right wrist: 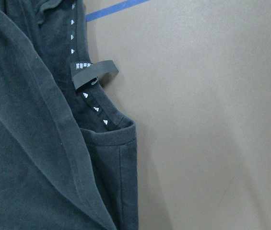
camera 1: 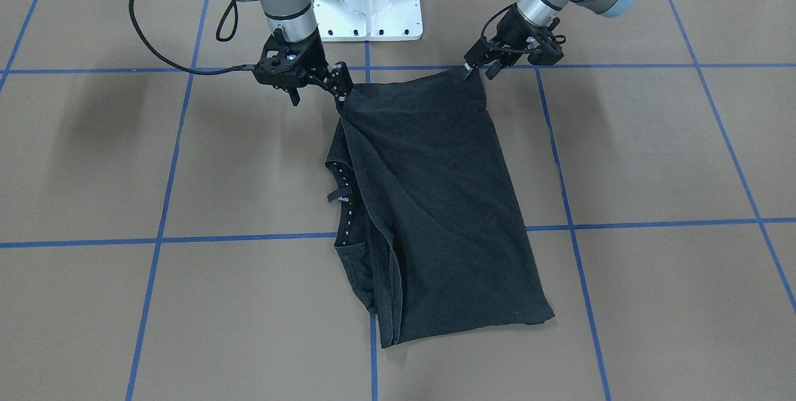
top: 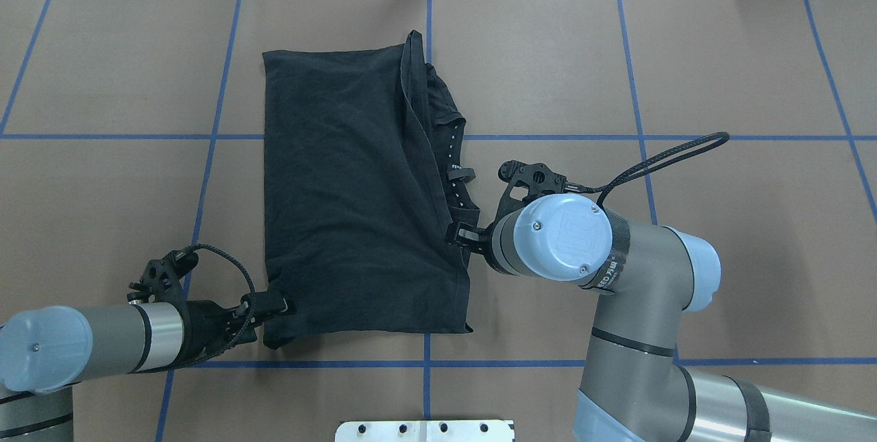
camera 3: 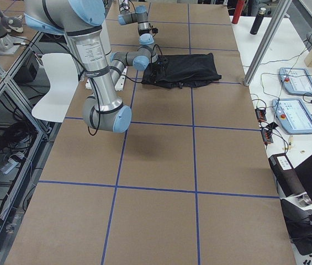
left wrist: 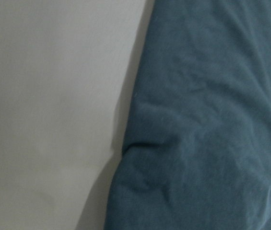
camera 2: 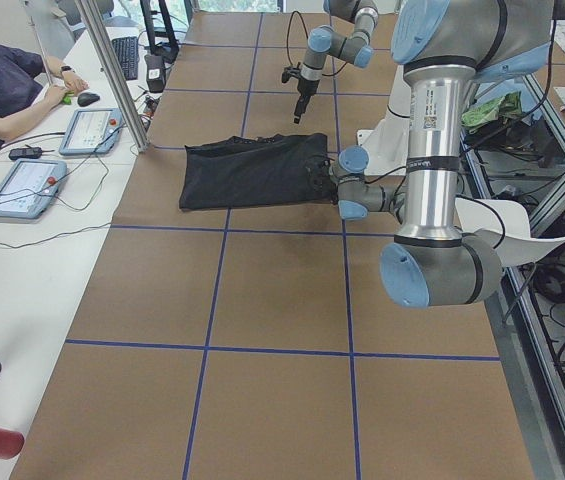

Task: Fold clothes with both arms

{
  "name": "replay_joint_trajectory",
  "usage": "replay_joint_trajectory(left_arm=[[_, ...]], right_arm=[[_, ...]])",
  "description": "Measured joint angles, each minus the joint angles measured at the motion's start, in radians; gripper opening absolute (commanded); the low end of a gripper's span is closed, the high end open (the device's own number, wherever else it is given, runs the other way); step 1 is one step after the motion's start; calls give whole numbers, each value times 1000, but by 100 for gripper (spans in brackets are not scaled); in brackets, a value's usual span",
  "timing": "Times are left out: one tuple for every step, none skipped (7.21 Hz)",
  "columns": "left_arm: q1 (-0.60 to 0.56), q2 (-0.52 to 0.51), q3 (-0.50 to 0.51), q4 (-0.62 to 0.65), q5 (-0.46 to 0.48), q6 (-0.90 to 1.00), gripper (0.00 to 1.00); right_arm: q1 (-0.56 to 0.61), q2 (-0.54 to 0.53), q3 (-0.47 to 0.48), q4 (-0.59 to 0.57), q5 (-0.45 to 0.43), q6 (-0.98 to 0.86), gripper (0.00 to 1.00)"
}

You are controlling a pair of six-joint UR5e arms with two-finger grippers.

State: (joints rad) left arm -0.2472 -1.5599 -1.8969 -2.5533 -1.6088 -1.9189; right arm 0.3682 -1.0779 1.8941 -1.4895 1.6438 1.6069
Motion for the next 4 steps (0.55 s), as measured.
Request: replay_joint_trajectory(left_arm=[[7, -3, 1, 0, 10, -21, 62], [10, -4, 4, 1, 19, -30, 52], [12, -4, 7, 1, 24, -31, 47], [14, -3, 8, 1, 26, -28, 47]], right_arm=[[-1, 1, 0, 0, 0, 1, 100], [-1, 1, 0, 0, -1, 2, 100], [-1, 1, 0, 0, -1, 2, 100], [-2, 1, -1, 0, -1, 2, 100]])
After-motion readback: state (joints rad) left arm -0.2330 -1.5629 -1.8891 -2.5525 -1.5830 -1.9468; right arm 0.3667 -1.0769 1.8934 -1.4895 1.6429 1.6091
